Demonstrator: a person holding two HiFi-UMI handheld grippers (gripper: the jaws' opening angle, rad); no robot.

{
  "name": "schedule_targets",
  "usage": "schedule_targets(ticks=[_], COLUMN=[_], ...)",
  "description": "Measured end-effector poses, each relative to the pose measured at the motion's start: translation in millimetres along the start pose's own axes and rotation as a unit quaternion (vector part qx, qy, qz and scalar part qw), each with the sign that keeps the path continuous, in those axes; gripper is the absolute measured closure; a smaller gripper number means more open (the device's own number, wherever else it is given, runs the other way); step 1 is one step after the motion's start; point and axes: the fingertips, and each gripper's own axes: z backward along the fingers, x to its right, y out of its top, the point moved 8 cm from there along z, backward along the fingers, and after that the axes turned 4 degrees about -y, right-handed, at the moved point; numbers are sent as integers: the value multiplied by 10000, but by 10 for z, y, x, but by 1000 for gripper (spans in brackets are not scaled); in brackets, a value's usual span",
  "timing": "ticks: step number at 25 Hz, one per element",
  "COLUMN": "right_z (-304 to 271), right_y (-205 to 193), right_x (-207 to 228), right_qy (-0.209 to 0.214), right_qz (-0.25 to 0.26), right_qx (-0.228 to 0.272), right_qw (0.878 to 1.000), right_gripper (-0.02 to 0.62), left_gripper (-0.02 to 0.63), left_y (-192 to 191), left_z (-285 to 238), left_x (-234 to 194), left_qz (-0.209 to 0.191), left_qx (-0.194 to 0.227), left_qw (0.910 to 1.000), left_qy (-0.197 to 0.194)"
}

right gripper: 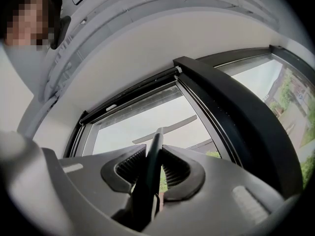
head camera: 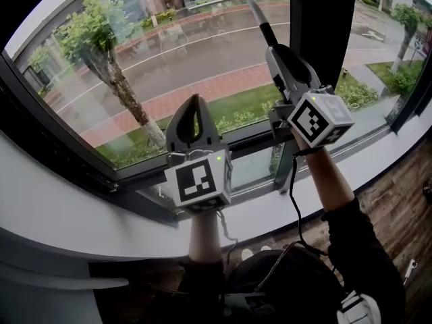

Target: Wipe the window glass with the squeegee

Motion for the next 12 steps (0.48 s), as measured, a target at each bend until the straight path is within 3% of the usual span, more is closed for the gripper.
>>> schedule_targets(ticks=[12], right_z=[272], right_y=[-257], right_x=[79], right_qy=[-128], right_qz=[-120], right_qx=[-280], right_qw=[9995], right_gripper=[497], left_gripper=[604], left_y=[-242], left_z=[118], left_x=[67], left_qz=[154], left_qx=[-253], left_qw=[9996], left_qy=[25])
